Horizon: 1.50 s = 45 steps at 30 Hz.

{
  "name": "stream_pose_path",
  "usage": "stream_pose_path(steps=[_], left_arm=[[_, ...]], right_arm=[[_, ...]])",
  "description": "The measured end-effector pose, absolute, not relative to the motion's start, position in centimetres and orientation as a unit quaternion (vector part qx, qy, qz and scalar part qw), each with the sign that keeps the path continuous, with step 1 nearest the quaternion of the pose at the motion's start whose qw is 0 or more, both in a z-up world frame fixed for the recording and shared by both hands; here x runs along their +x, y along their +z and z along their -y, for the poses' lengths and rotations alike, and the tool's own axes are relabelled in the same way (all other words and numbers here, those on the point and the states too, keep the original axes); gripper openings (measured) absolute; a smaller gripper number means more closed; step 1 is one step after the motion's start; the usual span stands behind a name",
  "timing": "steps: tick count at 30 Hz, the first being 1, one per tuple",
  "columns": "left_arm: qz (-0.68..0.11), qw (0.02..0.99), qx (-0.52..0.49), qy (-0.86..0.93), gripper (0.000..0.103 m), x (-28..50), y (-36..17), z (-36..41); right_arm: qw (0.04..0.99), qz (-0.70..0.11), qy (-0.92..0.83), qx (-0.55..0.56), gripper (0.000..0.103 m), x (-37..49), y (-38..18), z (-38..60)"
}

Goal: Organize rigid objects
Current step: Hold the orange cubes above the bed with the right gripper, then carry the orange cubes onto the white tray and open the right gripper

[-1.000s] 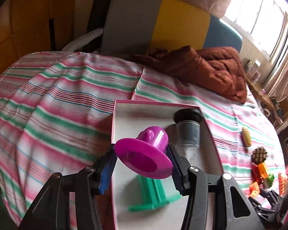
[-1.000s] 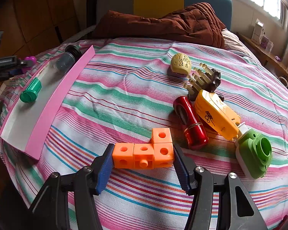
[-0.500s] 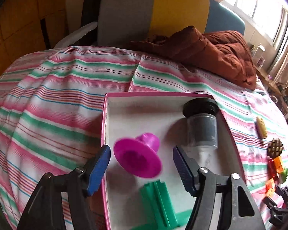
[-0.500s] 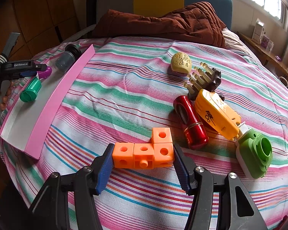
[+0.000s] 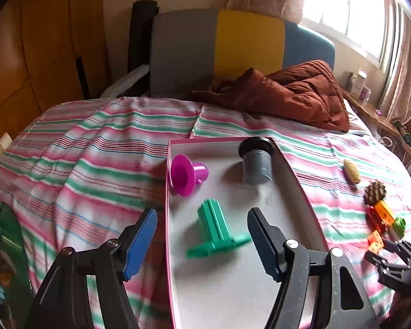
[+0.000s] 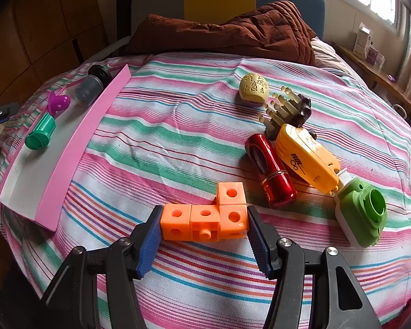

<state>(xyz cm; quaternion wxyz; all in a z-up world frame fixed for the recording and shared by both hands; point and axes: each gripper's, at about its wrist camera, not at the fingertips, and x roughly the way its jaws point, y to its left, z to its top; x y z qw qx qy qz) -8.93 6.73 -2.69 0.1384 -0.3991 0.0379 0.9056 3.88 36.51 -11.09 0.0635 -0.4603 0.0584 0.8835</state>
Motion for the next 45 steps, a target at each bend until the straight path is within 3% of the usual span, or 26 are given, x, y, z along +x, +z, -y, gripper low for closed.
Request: stream_pose_path(steps=[14, 45], left_arm=[[-0.049, 0.154, -0.39, 0.906, 0.07, -3.1, -1.9, -5.8], [-0.039, 0.149, -0.403, 0.902, 0.07, -1.2, -3.2, -3.0]], right_arm=[[0.086, -0.069, 0.883, -0.456, 0.059, 4.2, -11.1, -36.0], [0.084, -0.073, 0.882, -0.457, 0.059, 3.5, -9.9, -32.9]])
